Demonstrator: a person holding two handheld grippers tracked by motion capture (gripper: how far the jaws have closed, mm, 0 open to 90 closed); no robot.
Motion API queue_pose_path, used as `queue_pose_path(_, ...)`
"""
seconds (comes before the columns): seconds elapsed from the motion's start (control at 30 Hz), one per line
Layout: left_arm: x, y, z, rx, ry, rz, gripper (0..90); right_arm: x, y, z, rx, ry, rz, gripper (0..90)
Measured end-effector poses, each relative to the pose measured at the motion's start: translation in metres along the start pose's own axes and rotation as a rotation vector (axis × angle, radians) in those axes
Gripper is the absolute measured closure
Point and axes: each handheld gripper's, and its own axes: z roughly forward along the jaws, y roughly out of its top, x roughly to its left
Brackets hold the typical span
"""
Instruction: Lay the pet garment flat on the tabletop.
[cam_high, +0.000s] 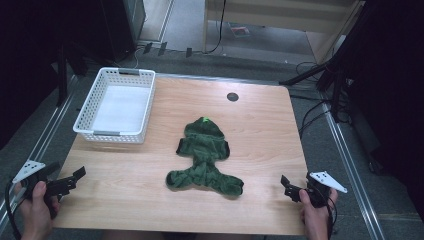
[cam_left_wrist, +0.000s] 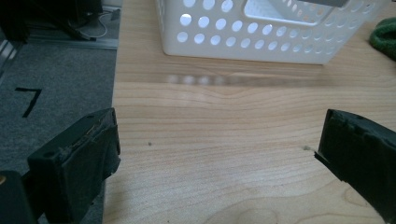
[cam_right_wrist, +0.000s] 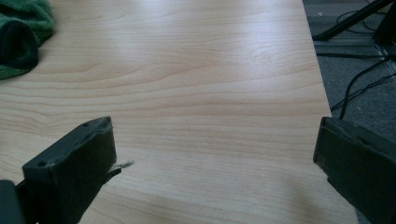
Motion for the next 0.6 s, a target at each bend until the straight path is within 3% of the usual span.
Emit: queue_pose_path(0.6,-0.0017,0.0005,0.0011,0.007,0.007,0.009,0.0,-0.0005,0.0002,0.0013,0.011,0.003,0.006,0.0)
